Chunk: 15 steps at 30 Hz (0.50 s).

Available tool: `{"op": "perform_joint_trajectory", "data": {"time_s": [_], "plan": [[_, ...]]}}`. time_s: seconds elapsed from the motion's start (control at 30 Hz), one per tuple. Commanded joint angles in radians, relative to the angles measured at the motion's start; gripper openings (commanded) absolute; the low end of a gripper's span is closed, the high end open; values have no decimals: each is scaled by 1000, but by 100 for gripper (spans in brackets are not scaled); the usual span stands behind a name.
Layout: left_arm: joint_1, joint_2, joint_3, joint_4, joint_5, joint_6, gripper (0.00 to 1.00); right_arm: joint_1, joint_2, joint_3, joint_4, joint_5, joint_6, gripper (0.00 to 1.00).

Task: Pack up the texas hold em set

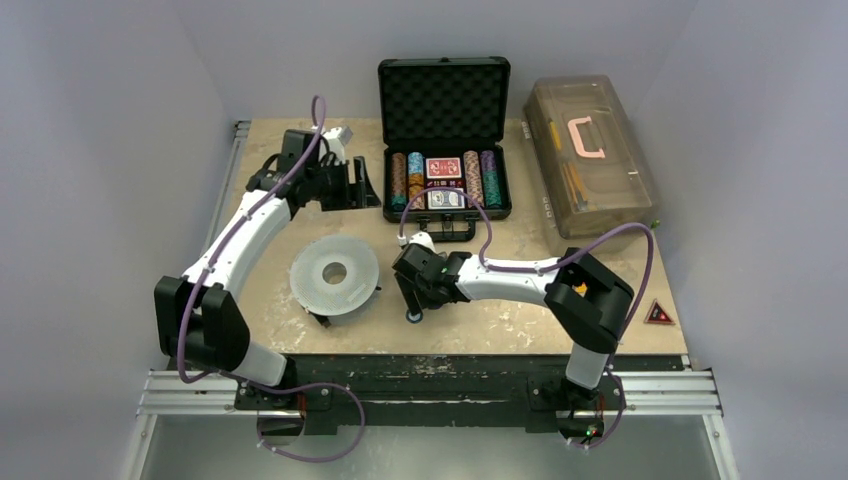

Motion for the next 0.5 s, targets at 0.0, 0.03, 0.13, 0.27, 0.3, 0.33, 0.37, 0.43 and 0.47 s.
{"op": "perform_joint_trajectory", "data": {"time_s": [0.0, 0.03, 0.13, 0.27, 0.3, 0.33, 0.37, 0.43, 0.47], "plan": [[-56, -33, 29, 22, 90, -15, 69, 3, -3, 27, -23, 61, 50, 66], [-62, -36, 29, 24, 97, -17, 69, 2, -2, 25, -22, 64, 51, 64], [-73, -42, 26, 24, 94, -16, 69, 2, -4, 14, -24, 72, 60, 55], [-73, -41, 31, 22, 107, -20, 69, 2, 2, 3, -13, 60, 72, 51], [-73, -44, 30, 22, 108, -21, 69, 1, 4, 2, -14, 59, 76, 49], [-73, -44, 28, 22, 107, -22, 69, 1, 6, 1, -17, 59, 80, 49], [-73, -45, 29, 23, 106, -21, 69, 2, 6, -1, -15, 57, 81, 49], [-73, -44, 28, 23, 109, -22, 69, 2, 6, -10, -4, 47, 82, 48], [-74, -42, 28, 23, 113, -22, 69, 1, 7, -13, 1, 37, 86, 48]]}}
